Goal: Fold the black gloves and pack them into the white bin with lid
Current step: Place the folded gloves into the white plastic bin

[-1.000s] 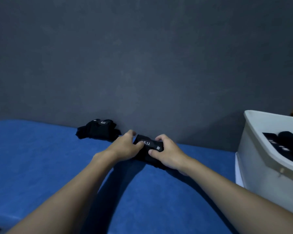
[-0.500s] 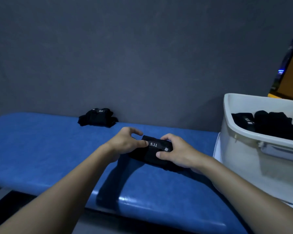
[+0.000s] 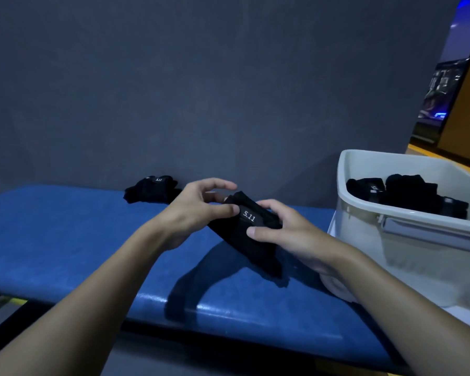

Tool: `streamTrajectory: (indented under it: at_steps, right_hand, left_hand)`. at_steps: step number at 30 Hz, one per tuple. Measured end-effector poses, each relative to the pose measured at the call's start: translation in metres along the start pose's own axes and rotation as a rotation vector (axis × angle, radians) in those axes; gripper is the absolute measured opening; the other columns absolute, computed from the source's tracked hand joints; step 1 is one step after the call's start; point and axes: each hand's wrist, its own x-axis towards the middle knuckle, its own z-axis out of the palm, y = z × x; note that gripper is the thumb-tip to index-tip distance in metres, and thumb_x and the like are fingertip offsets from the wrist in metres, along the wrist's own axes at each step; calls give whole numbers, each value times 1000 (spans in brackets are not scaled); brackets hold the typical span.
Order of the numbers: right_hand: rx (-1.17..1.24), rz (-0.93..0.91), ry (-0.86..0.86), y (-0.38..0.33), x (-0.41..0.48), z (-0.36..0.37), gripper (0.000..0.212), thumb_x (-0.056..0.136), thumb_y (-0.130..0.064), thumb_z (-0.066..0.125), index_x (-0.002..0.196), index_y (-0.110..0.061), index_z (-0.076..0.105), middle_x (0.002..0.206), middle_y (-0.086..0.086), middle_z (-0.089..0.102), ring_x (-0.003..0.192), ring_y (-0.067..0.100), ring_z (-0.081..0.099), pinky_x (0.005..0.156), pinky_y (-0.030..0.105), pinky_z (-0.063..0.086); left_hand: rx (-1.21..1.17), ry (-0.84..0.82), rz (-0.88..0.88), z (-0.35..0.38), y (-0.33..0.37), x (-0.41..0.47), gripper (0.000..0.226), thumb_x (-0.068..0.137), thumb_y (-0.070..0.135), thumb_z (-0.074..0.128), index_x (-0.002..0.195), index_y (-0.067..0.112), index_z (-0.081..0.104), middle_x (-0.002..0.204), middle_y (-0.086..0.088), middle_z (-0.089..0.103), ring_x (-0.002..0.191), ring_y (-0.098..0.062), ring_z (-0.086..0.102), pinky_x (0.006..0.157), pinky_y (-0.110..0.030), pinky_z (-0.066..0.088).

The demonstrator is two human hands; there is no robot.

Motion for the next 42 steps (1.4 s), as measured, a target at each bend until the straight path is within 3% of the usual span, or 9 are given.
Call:
streamTrajectory:
  at_steps: [5,11,17,26,28,30,33,37,42]
  right_hand:
    - [76,-43,-40,-19,-6,-3,34,92,-18,66,125,-23,56,93,5,69,83,14,65,82,29,51]
    - [43,-225,222,-37,-9,1,41,92,-11,65,127,-24,49,101,14,71,78,12,65,76,30,51]
    - [-75,-339,340,-69,-24,-6,42,92,-16,65,126,-31,46,98,13,69,76,10,67,85,39,56]
    - [-109,-405,407,-121,-63,-56,55,92,-3,61,135,-34,43,120,2,53,73,20,73,57,21,55]
    - [-126,-410,430,-126,-66,-72,48,91,1,60,129,-28,51,119,5,56,77,25,74,61,28,58]
    - [-122,-384,483,-126,-66,-88,40,90,2,61,122,-22,59,118,7,59,86,33,72,71,40,62]
    - [-65,-295,592,-122,-62,-114,32,89,1,63,117,-15,63,114,9,60,87,30,70,72,42,60]
    - [-110,-127,690,-113,-48,-153,32,89,-1,65,118,-12,62,109,13,59,91,26,65,65,38,60]
    - [-124,67,681,-91,-18,-189,33,88,-1,65,120,-8,58,113,14,62,97,31,65,84,56,56]
  left_hand:
    - [-41,6,75,-3,20,-5,37,82,2,76,115,16,67,107,-20,72,86,-21,70,95,-44,53]
    - [-109,116,197,6,39,-7,38,85,11,75,121,20,64,123,-13,63,99,-25,72,88,-41,60]
    - [-225,105,260,27,69,-11,51,89,12,71,132,23,45,106,-13,74,93,-31,73,82,-48,61]
    - [-308,6,314,67,123,18,56,87,10,74,133,20,43,101,-13,73,83,-25,74,73,-37,60]
    - [-289,-23,304,81,132,31,56,87,12,74,133,18,43,99,-11,69,77,-22,72,71,-36,58]
    - [-257,-44,287,94,138,42,55,88,14,73,132,18,42,108,-17,68,77,-21,71,71,-35,58]
    - [-199,-70,288,109,139,60,51,90,16,71,132,17,41,119,-22,65,79,-19,68,67,-32,58]
    - [128,-62,358,118,121,81,37,90,25,71,124,20,55,116,-2,64,105,-18,65,83,-34,56]
    - [436,-214,391,127,92,94,25,92,27,67,117,22,66,117,10,67,115,-5,60,100,-28,48]
